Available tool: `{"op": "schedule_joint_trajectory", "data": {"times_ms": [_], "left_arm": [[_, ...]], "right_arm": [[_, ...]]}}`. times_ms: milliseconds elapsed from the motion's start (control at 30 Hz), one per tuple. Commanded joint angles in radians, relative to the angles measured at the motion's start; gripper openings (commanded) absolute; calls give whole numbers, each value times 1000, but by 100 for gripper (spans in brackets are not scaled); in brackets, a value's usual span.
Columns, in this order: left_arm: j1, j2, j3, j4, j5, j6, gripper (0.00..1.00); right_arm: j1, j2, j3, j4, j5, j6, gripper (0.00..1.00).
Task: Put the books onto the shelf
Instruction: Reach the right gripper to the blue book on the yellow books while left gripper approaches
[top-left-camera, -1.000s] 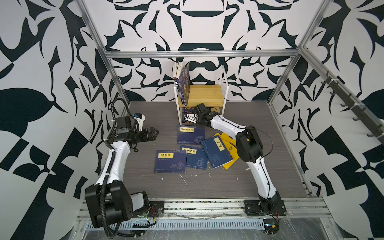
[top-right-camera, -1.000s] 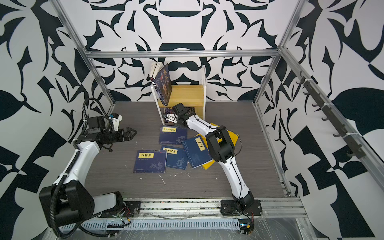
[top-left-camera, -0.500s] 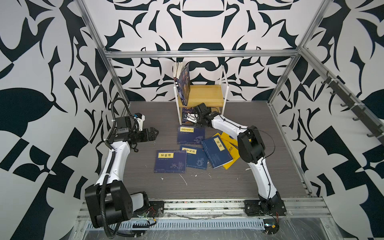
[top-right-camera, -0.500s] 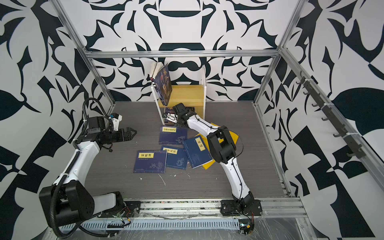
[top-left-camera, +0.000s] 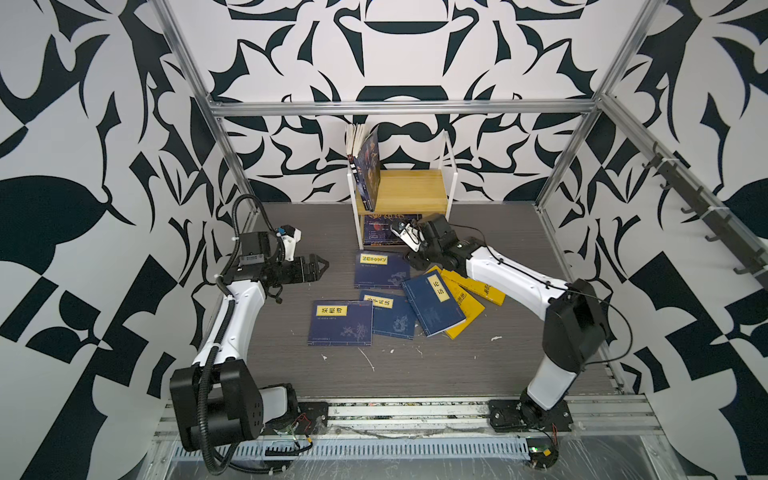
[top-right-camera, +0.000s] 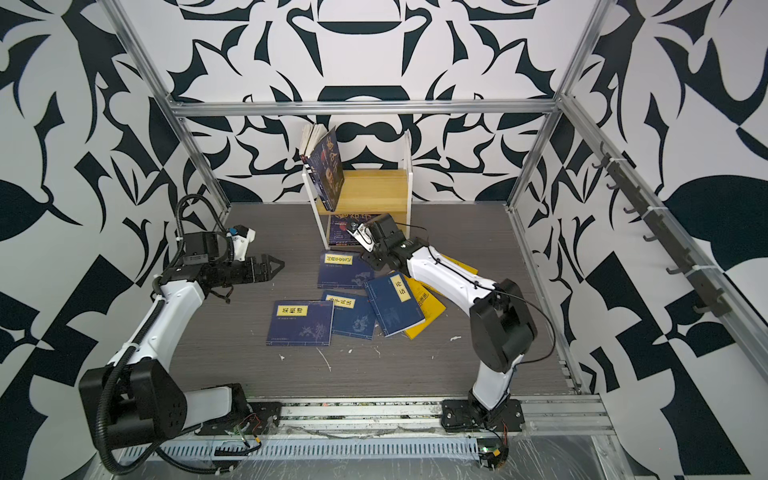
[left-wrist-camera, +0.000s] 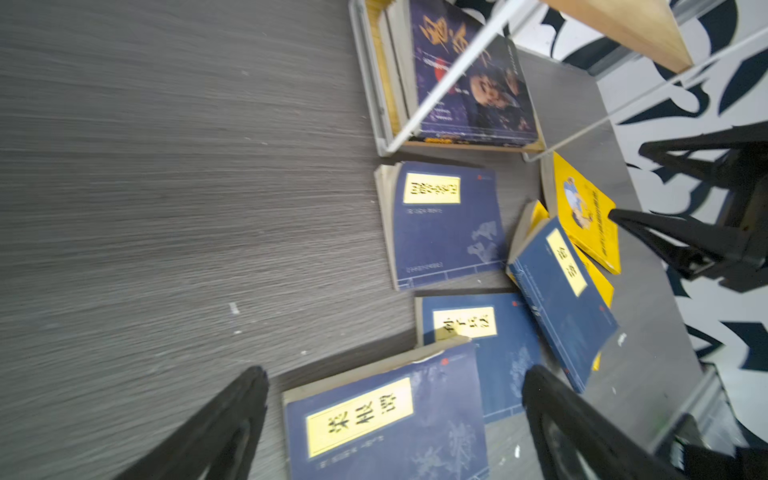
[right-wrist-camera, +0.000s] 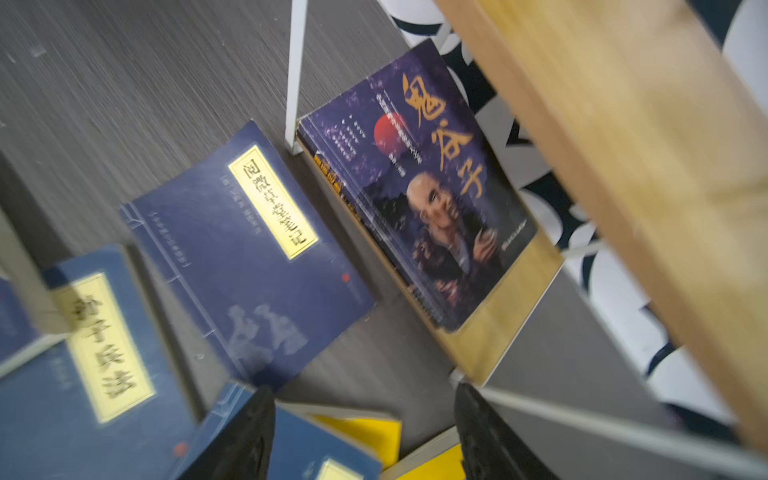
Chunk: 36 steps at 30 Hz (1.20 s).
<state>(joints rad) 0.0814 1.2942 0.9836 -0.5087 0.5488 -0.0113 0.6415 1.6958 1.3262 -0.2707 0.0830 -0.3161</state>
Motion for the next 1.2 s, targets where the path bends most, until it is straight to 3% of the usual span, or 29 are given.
{"op": "schedule_joint_trajectory", "data": {"times_ms": [0, 200, 400, 467, 600, 733, 1033, 1167], "left_arm": [[-60, 40, 36, -22, 31, -21, 99], [-335, 127, 150, -162, -74, 184, 99], [-512, 256, 256, -140, -140, 193, 100], [-536, 294, 285, -106, -144, 144, 100], [-543, 365, 296, -4, -121, -85, 100], [-544, 426, 267, 127, -19, -308, 100], [-543, 522, 152, 426, 132, -619, 97], [-541, 577, 161, 489, 147, -699, 93]], "right_arm": [[12, -97, -126, 96, 31, 280, 73], [14, -225, -242, 2, 101, 663, 72], [12, -312, -314, -138, 145, 867, 69], [12, -332, -333, -167, 124, 887, 68], [8, -376, -406, -182, 131, 945, 61], [-13, -394, -475, -181, 133, 1003, 56], [-41, -361, -591, -91, 64, 1091, 48], [-45, -330, -617, -68, 40, 1114, 46]]}}
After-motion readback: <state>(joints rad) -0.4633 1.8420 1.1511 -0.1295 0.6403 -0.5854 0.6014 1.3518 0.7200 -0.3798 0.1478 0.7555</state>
